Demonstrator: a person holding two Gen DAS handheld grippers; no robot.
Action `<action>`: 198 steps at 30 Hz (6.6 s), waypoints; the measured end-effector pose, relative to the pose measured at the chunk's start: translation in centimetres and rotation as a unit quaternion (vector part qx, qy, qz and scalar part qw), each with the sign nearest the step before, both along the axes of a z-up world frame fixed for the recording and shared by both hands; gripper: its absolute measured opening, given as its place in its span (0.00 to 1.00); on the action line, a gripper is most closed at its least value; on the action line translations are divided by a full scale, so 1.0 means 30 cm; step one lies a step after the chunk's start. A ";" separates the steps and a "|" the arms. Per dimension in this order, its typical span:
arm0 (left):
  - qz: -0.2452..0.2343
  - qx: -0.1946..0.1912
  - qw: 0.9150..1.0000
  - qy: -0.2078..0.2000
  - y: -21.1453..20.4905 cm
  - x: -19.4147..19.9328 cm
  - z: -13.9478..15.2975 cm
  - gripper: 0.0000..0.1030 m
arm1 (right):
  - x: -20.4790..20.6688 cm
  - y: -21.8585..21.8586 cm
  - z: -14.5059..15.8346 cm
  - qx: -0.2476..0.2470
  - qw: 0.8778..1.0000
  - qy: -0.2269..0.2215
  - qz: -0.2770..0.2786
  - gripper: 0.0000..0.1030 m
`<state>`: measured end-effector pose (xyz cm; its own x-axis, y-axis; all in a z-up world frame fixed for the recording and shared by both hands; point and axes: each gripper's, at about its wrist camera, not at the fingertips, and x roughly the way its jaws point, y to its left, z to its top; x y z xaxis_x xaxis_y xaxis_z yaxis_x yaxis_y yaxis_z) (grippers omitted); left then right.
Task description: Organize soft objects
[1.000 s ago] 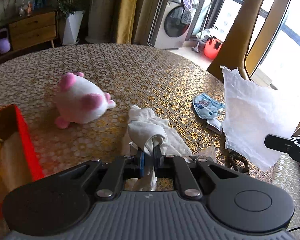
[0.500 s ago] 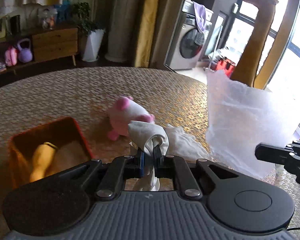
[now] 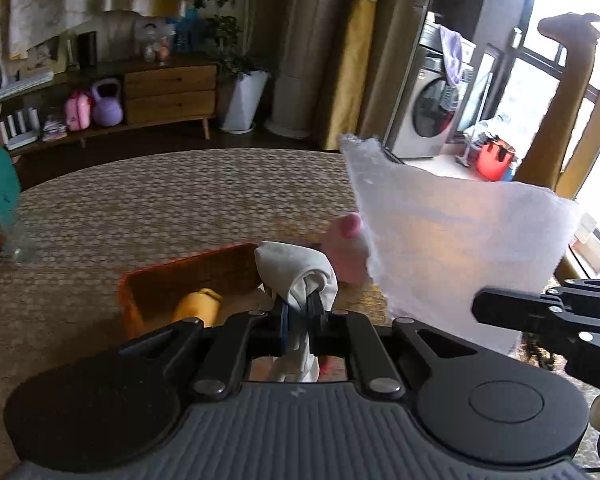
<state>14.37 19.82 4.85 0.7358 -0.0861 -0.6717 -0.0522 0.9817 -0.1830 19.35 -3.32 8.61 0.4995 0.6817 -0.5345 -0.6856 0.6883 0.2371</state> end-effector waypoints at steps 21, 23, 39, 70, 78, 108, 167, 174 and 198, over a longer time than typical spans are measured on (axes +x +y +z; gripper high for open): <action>0.066 0.011 0.997 0.042 0.282 0.060 -0.143 0.09 | 0.137 0.326 -0.212 0.009 0.998 0.064 0.025 0.00; 0.064 0.008 0.997 0.045 0.279 0.068 -0.158 0.09 | 0.149 0.331 -0.242 0.007 0.997 0.077 0.022 0.00; 0.043 -0.003 0.996 0.080 0.246 0.139 -0.281 0.09 | 0.136 0.376 -0.389 -0.067 0.991 0.112 0.031 0.00; 0.020 -0.005 0.989 0.146 0.187 0.155 -0.427 0.29 | 0.055 0.391 -0.358 -0.162 0.984 0.024 0.070 0.56; 0.026 -0.001 0.991 0.129 0.177 0.114 -0.371 0.56 | 0.044 0.331 -0.310 -0.148 0.987 0.021 0.062 0.62; -0.061 -0.008 0.998 -0.008 -0.236 -0.045 -0.060 0.82 | -0.102 -0.228 -0.032 -0.075 0.996 -0.012 -0.038 0.96; -0.123 0.059 0.984 0.113 -0.884 0.552 -0.526 0.96 | 0.172 -0.681 -0.464 -0.076 0.983 0.103 -0.133 0.64; -0.124 0.075 0.982 0.119 -0.886 0.559 -0.550 0.94 | 0.185 -0.670 -0.495 -0.085 0.980 0.107 -0.145 0.48; -0.094 0.058 0.990 0.085 -0.770 0.476 -0.420 0.22 | 0.136 -0.680 -0.412 -0.083 0.979 0.062 -0.174 0.06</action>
<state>28.66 -3.27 -7.75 0.5893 -0.1259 -0.7980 0.1130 0.9909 -0.0729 23.43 -23.71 -3.75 0.6110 0.3799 -0.6945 -0.3758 0.9113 0.1679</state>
